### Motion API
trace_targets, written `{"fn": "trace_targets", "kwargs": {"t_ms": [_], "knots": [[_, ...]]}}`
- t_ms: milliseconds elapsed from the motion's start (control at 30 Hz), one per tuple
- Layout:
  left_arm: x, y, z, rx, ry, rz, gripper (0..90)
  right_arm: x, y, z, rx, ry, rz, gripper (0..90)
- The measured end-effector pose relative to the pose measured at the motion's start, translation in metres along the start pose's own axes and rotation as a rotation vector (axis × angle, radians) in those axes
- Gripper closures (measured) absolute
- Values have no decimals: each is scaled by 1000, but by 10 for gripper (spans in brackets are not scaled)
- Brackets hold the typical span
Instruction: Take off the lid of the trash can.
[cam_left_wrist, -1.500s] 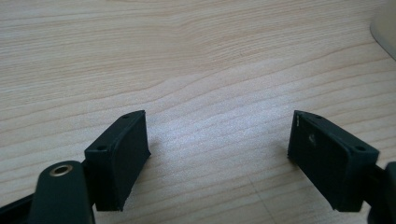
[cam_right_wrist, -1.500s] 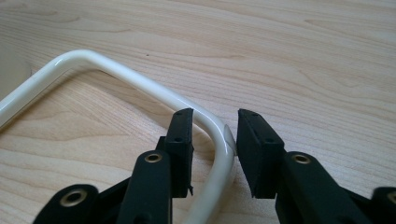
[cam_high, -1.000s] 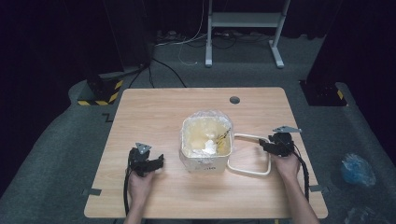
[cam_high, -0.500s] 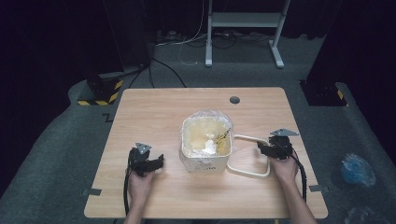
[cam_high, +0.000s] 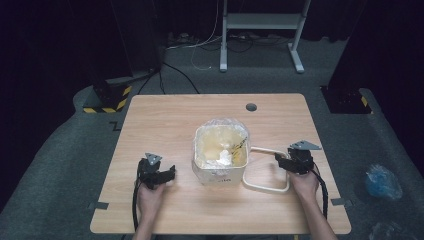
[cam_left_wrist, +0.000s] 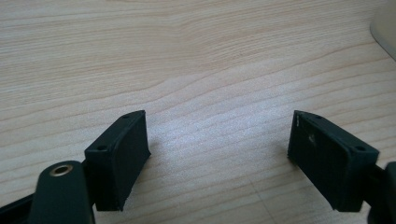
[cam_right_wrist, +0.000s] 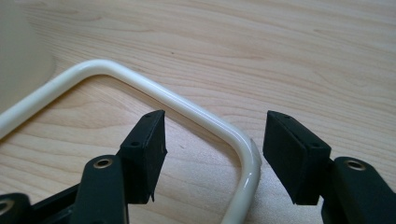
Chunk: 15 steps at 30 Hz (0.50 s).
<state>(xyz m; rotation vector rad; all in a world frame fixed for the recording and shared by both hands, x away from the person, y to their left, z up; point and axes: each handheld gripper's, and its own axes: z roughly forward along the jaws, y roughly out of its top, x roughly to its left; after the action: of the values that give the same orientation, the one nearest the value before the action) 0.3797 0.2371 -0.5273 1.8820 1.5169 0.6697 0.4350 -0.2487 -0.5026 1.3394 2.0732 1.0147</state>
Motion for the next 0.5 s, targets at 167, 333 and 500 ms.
{"fn": "trace_targets", "kwargs": {"t_ms": [167,333,500], "knots": [[0,0,0,-2,1,-2,205,7,-2,-7,-20,35,-14,392],[0,0,0,-1,0,-3,205,17,-8,-10,-16,57,-27,393],[0,0,0,-1,0,-4,205,23,-16,-10,2,69,-41,391]]}}
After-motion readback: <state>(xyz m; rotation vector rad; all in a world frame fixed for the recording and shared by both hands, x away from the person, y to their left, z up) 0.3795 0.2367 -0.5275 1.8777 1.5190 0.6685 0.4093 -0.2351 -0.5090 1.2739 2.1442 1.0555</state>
